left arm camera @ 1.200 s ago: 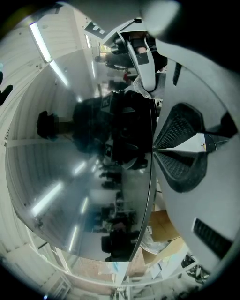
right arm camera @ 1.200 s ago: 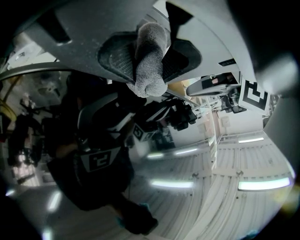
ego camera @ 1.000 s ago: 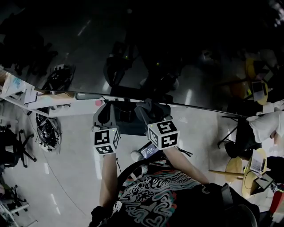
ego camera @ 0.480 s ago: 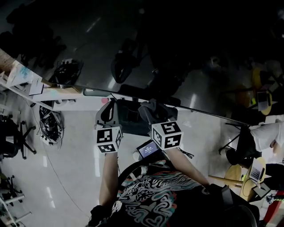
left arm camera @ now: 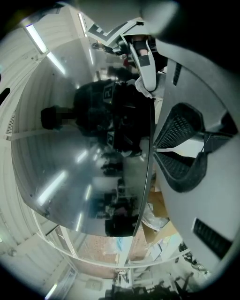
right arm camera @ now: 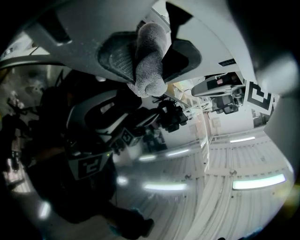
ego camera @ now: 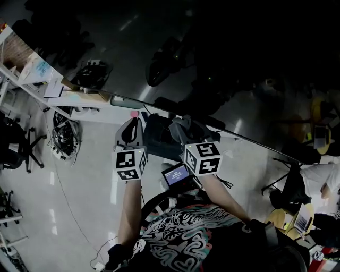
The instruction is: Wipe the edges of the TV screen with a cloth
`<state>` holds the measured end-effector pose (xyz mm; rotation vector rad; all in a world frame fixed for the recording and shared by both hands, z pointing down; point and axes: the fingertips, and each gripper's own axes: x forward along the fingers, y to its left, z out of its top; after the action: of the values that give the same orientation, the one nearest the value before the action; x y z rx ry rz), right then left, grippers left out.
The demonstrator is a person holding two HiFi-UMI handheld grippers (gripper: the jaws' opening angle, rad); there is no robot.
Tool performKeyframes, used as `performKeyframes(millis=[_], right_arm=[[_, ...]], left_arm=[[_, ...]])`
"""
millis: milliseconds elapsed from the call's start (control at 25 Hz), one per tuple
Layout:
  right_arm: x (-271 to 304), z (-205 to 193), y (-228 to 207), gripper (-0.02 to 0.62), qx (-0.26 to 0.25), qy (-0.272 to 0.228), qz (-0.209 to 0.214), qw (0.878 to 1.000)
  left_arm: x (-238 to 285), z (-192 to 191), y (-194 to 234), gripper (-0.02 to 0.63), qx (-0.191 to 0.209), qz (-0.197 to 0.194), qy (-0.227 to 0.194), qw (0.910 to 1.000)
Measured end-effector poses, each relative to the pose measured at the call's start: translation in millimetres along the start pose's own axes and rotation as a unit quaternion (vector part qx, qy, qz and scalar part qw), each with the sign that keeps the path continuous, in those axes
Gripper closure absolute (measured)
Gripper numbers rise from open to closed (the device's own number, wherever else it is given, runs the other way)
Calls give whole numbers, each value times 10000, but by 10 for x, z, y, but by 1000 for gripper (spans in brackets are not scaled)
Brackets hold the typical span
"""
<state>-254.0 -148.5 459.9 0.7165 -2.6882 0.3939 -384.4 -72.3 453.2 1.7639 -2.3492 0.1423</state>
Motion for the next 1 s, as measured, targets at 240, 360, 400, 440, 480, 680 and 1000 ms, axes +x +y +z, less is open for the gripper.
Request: performKeyframes(millis=[240, 360, 400, 440, 480, 680, 1000], right_arm=[[137, -12, 130, 430, -53, 74, 223, 9997], [160, -4, 175, 430, -40, 74, 323, 9994], [166, 0, 180, 430, -32, 70, 337, 9994], [172, 5, 186, 430, -13, 62, 346, 9994], [181, 14, 193, 430, 10, 53, 351, 9994], [259, 21, 272, 430, 75, 42, 382, 9992], [407, 59, 348, 430, 172, -37, 267, 9995]], left_arm=[[-46, 43, 125, 571, -109, 157, -74, 9998], [-42, 76, 129, 571, -66, 200, -83, 9997], [-38, 78, 120, 571, -46, 198, -68, 9998], [-40, 80, 112, 571, -21, 194, -55, 9998], [-46, 84, 109, 571, 9, 195, -47, 9998], [-67, 40, 224, 571, 59, 297, -4, 9995], [-63, 94, 438, 571, 58, 361, -109, 9993]])
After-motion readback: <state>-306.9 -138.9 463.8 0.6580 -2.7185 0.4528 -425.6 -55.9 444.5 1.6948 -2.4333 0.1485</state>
